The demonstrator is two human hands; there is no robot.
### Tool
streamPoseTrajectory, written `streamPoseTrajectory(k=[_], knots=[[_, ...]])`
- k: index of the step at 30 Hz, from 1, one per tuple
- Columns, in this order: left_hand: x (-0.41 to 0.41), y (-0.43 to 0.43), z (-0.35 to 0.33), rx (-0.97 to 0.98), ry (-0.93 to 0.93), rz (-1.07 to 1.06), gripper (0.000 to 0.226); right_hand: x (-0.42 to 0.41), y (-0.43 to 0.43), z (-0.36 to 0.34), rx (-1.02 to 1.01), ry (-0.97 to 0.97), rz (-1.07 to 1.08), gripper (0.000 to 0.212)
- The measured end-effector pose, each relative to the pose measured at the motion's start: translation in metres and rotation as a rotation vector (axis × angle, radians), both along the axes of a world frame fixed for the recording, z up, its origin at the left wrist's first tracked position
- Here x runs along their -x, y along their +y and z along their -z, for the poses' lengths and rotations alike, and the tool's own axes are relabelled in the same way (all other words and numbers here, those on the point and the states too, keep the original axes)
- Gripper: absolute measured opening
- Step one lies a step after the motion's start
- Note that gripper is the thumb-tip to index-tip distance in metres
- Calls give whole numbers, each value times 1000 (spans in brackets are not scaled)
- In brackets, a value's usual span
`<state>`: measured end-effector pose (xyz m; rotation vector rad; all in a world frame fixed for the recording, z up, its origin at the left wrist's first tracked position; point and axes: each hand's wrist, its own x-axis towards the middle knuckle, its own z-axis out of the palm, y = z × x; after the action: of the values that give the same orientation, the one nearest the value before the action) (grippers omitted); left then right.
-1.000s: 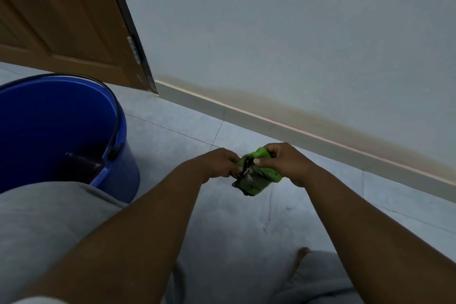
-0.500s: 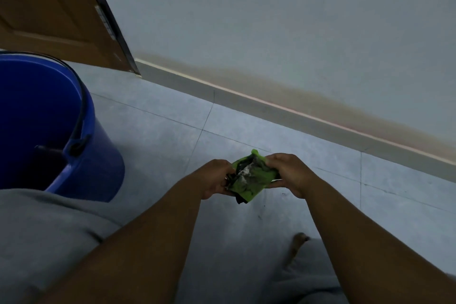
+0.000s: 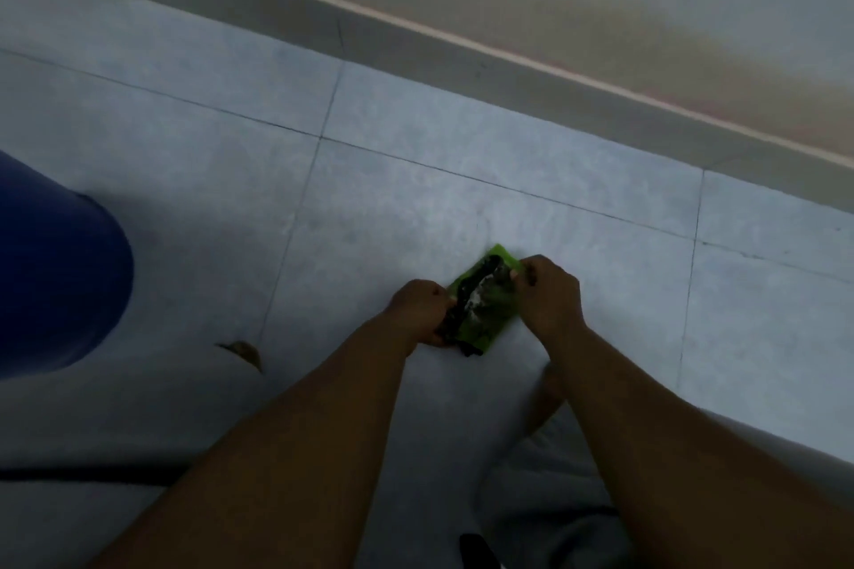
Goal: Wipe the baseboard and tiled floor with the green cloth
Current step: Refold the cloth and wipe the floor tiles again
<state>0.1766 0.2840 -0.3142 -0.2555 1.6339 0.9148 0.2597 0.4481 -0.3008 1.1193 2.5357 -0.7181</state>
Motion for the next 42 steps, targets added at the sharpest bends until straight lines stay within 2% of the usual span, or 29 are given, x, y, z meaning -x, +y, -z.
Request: streamPoseTrajectory(k=[2,4,6,9,13,19,24,31,37,40,42], knots=[[0,-5,1,73,230,110,41,-10,-10,-1,-220,141,-60,27],[5,-17,-1,217,521,260,49,-19,-24,-1,-352,185,-115,40],[11,-29,-2,310,713,303,44,-27,-42,1,-301,147,-157,55],[20,-41,4,311,911,297,30,-29,-69,10,-127,82,-131,81],[17,-49,12,261,1042,252,21,-29,-92,15,-164,101,-95,90],[10,-52,20,281,1100,221,30,-25,-90,19,-153,70,-89,85],[16,-50,22,311,1083,197,34,-14,-84,23,-50,12,-139,83],[23,-50,24,344,1068,181,39,-25,-72,28,-52,-43,-213,74],[30,-50,28,388,1043,172,44,-54,-32,31,-123,-103,-30,73],[32,-50,28,403,1034,157,48,-16,-12,32,-134,-69,-61,72],[30,-49,28,406,1026,160,50,6,-24,34,-129,2,-224,73]])
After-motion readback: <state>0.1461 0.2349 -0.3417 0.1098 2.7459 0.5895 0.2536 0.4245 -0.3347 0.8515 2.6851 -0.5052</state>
